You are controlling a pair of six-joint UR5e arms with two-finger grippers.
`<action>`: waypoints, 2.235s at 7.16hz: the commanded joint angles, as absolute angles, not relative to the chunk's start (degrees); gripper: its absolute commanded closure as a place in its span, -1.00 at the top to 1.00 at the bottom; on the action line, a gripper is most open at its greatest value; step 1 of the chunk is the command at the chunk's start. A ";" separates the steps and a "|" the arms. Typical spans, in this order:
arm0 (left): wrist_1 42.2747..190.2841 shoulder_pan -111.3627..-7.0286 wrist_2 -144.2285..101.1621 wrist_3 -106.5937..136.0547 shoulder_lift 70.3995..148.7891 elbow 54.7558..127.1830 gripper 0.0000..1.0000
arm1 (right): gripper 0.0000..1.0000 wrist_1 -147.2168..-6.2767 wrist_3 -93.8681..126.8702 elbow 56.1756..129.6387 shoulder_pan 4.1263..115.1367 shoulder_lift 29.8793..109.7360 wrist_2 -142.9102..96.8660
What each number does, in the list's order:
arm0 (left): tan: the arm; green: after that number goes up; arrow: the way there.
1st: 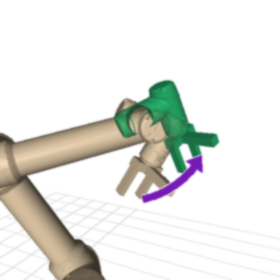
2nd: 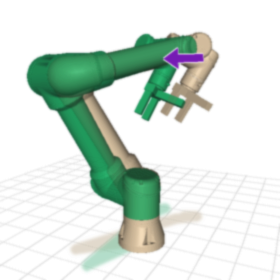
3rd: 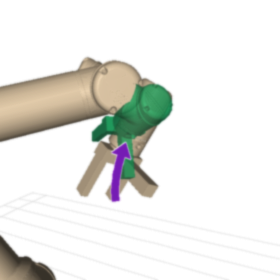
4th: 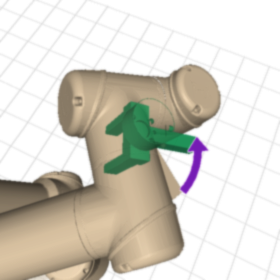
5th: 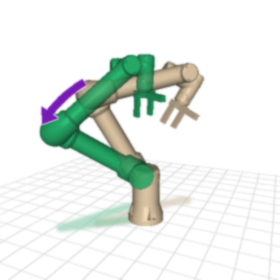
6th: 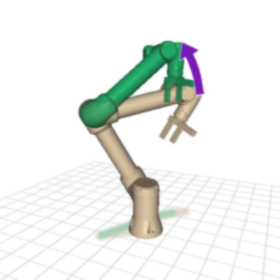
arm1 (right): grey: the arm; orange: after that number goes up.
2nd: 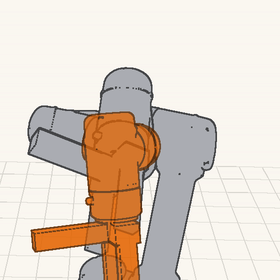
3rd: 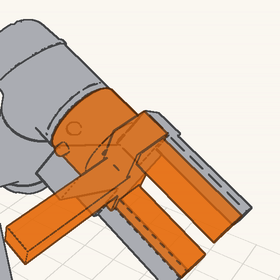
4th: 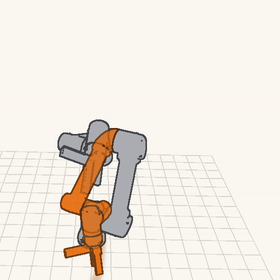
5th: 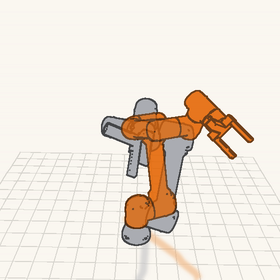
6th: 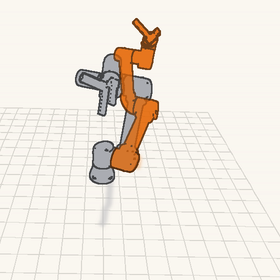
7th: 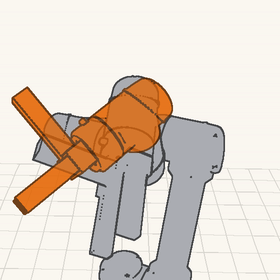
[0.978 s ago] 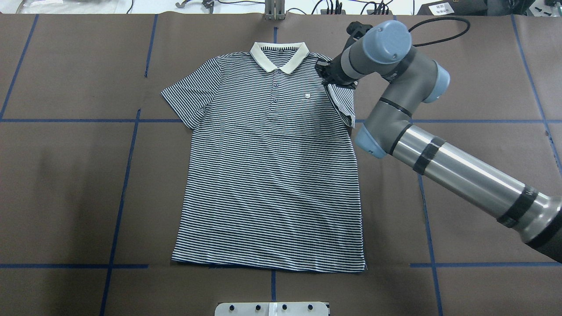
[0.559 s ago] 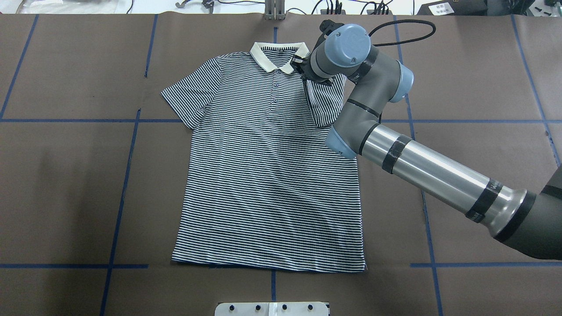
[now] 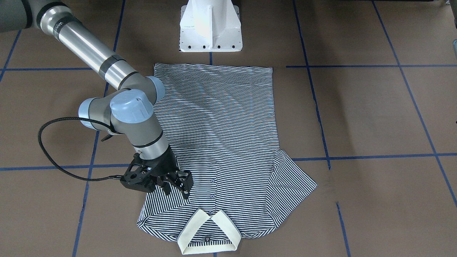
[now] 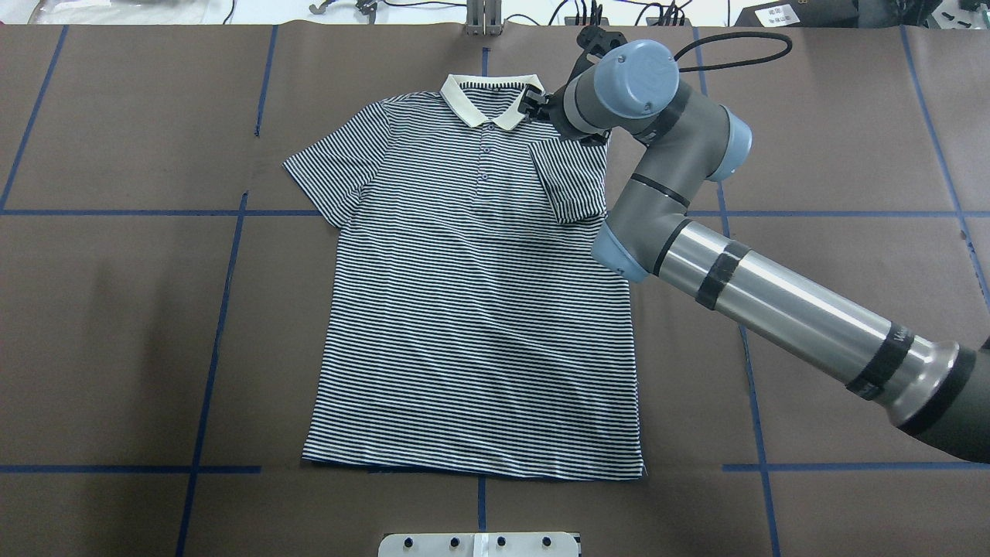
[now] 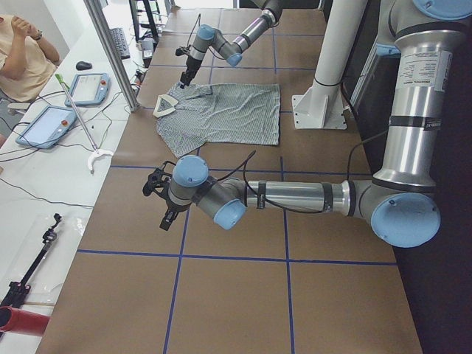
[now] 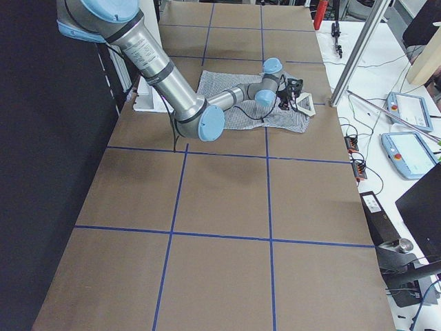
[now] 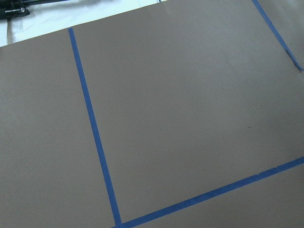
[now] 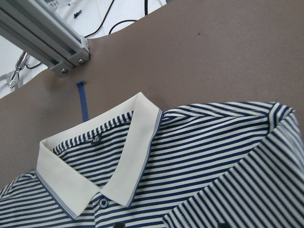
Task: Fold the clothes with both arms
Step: 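Raise the right gripper away from the collar while the left arm moves in, then lower the left gripper onto the shoulder seam nearest it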
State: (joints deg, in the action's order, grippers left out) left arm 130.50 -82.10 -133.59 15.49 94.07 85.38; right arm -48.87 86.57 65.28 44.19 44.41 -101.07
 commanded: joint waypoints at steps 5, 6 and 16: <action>133.41 -62.61 -128.06 46.23 115.63 74.67 0.99 | 1.00 -46.84 77.38 77.08 56.95 61.87 -120.85; 133.42 -58.58 -125.97 50.67 117.93 72.18 0.99 | 1.00 -46.76 73.52 77.52 57.30 63.18 -121.28; 131.22 -48.52 -108.90 60.03 125.24 64.25 -0.13 | 1.00 -42.89 64.78 77.17 63.11 68.29 -129.73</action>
State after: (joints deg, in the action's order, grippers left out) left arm 131.19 -48.67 -109.19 60.02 125.15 64.44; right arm -42.95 64.86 77.24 63.10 68.25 -129.73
